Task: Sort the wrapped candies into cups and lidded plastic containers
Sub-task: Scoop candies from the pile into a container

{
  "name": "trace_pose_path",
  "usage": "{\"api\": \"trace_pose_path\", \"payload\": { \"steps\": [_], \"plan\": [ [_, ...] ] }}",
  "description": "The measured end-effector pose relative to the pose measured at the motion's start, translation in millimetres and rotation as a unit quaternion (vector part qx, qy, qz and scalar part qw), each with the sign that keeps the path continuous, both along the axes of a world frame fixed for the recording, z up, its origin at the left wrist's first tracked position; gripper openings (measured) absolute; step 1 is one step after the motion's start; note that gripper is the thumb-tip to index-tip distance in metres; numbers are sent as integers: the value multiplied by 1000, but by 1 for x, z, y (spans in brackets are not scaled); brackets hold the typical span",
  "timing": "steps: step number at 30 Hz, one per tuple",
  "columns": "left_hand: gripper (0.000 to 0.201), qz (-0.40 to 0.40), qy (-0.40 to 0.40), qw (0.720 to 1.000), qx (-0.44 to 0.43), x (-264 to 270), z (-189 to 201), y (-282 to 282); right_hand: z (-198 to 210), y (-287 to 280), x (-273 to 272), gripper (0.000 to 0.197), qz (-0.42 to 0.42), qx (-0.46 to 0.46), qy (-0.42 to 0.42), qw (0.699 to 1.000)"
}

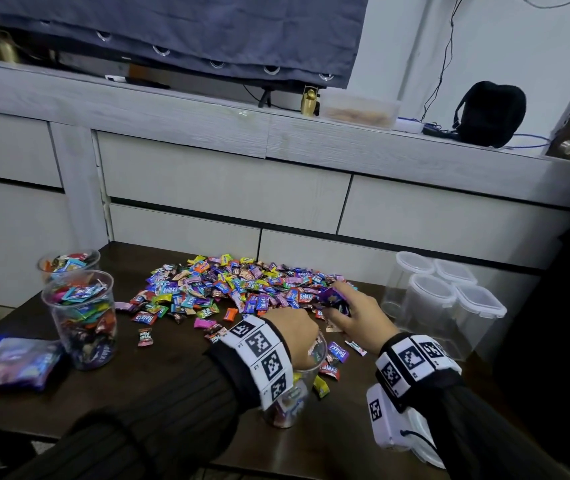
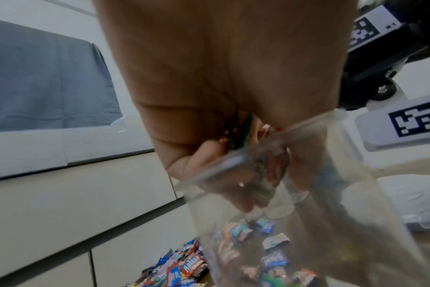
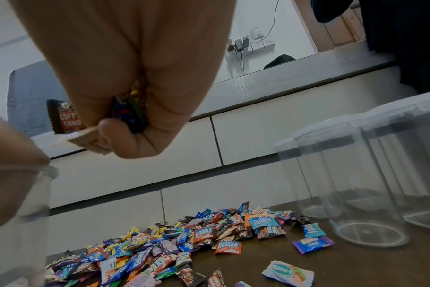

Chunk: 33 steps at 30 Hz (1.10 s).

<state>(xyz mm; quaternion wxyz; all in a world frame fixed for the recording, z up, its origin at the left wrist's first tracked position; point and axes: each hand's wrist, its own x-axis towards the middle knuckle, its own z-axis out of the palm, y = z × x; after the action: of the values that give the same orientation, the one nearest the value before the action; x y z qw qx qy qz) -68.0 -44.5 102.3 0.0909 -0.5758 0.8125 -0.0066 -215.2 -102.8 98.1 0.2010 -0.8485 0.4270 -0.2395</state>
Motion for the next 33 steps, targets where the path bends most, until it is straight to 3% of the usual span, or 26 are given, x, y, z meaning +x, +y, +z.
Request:
{"api": "trace_pose_path", "payload": {
  "steps": [6,13,17,20,23,25,28,33],
  "plan": [
    [38,29,78,996,-40,0,-10,3,0,-2,-3,23,-11,-5,6,1000],
    [30,11,94,993,-75,3,-8,3,2,0,-3,19,-11,-8,6,1000],
    [27,6,183,972,-148,12,-6,7,7,0,-3,23,-10,-12,-6,1000],
    [51,31,280,941,-186,28,-15,11,10,1,-3,13,-5,-23,-36,999],
    [108,81,397,913,-53,43,-27,14,10,5,3,13,1,-38,-73,997],
    [128,92,451,887,32,49,-35,14,7,10,12,14,13,-52,-86,995],
    [135,81,465,878,82,53,-46,14,1,19,24,17,45,-76,-55,995],
    [140,88,486,865,86,55,-51,14,3,27,33,33,109,-95,95,985]
  ]
}}
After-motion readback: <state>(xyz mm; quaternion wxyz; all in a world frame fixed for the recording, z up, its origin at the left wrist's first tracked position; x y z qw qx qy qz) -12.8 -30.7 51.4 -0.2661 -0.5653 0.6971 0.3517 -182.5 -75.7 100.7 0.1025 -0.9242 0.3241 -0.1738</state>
